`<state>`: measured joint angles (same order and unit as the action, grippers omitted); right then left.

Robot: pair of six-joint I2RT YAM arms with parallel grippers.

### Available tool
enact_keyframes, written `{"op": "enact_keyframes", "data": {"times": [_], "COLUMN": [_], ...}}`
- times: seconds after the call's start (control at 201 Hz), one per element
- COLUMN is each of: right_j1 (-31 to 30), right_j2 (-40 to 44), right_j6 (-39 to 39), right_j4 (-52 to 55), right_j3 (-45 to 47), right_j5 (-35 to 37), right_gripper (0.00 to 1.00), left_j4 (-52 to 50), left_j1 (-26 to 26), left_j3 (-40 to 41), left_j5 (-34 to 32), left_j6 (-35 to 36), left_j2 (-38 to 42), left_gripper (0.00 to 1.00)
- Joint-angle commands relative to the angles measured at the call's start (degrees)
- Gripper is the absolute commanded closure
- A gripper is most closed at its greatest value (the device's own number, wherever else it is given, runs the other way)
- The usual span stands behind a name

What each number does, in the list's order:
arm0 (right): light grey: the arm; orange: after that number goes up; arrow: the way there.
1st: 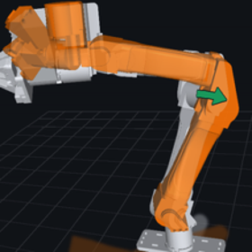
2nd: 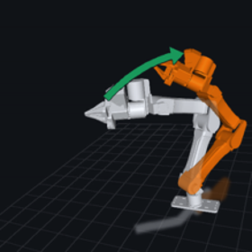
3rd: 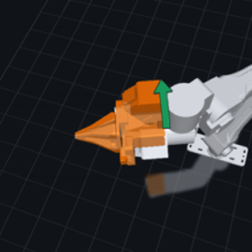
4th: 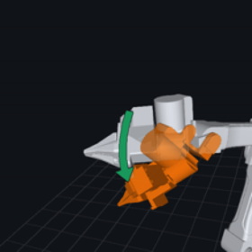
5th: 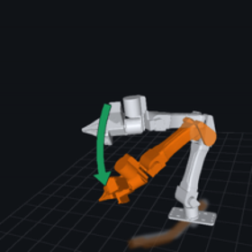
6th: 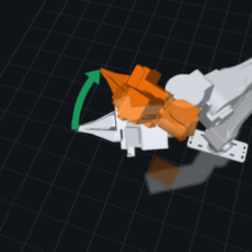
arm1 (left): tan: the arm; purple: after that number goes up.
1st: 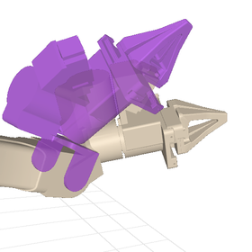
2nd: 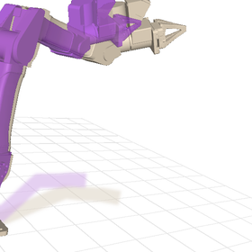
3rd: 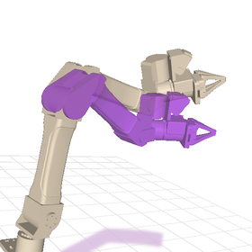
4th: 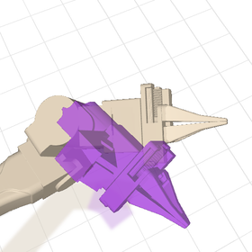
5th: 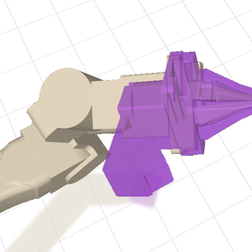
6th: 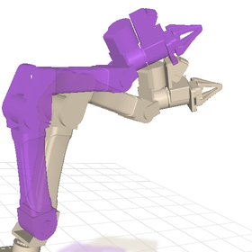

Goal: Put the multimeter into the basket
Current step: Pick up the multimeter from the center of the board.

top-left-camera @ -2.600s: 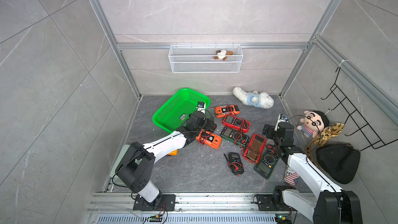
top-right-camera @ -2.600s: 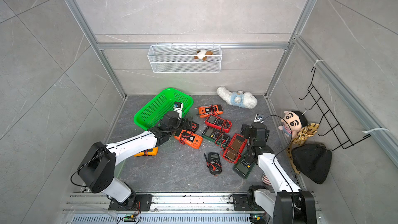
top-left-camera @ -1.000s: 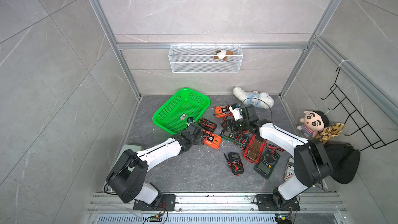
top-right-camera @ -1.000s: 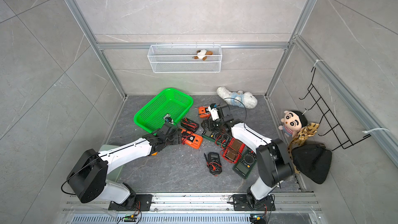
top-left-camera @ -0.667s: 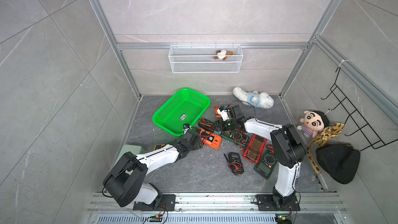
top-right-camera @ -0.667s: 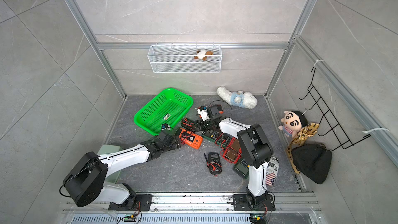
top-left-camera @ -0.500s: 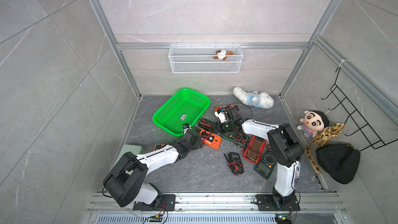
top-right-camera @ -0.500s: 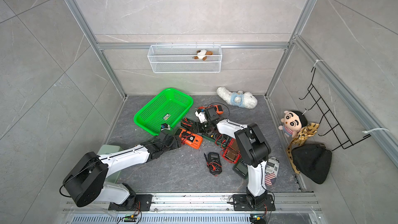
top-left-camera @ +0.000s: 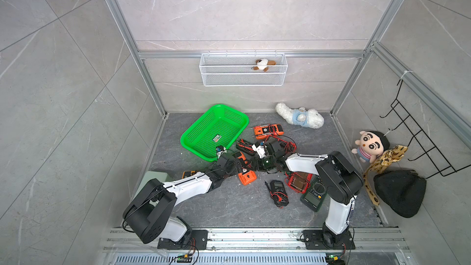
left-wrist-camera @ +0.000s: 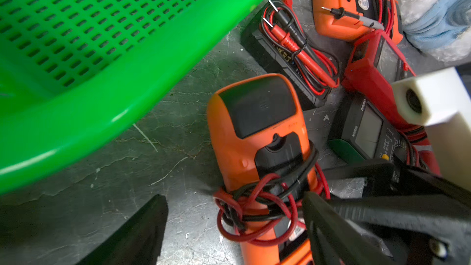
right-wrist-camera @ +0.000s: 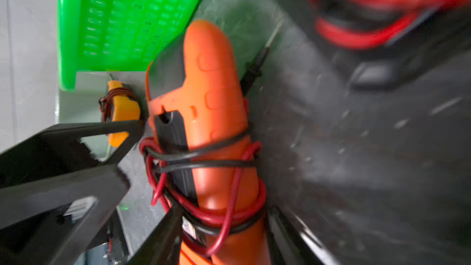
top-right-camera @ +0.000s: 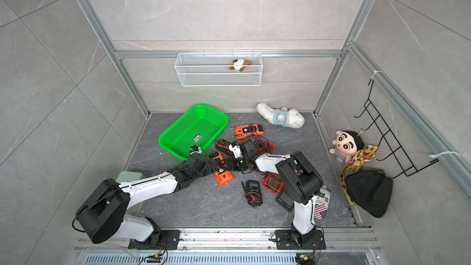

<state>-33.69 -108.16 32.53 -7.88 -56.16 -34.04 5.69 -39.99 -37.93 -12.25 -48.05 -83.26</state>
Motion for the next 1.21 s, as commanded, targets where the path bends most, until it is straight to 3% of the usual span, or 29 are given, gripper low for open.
{"op": "enact_keyframes", "data": {"times": [0.0,0.304,0.433,0.726,1.204], "right_j1": [-1.28,-1.33,-1.29,-1.29,-2.17], "right_j2": [1.45,7.36,7.99,2.23,-3.02], "right_j6": [7.29,3.67,3.46,6.09,6.40], "right_j4": [-5.61,2.36,4.15,0.35,-0.04], "right_j3": [3.93,6.85,7.06,5.46,3.47], "right_j5": [-1.75,9.61,12.89,8.50,6.73], "right_gripper": [0.47,0.43,0.49,0.71,0.75], "left_j4": [2.85,7.27,9.61,13.68,24.44], "left_j1": [-0.16,-0.09,-0.09,-0.07,-0.18], "left_j3": [0.91,1.19,0.82,-0.21,-0.09], "left_j5": [2.26,5.06,7.28,11.33,15.39], "left_j6": [-2.02,-1.66,-1.02,-0.73,-0.90], "left_j2": [-1.30,-4.70,-6.41,-10.14,-11.59], "left_gripper": [0.08,0.05,0.10,0.17,0.38]}}
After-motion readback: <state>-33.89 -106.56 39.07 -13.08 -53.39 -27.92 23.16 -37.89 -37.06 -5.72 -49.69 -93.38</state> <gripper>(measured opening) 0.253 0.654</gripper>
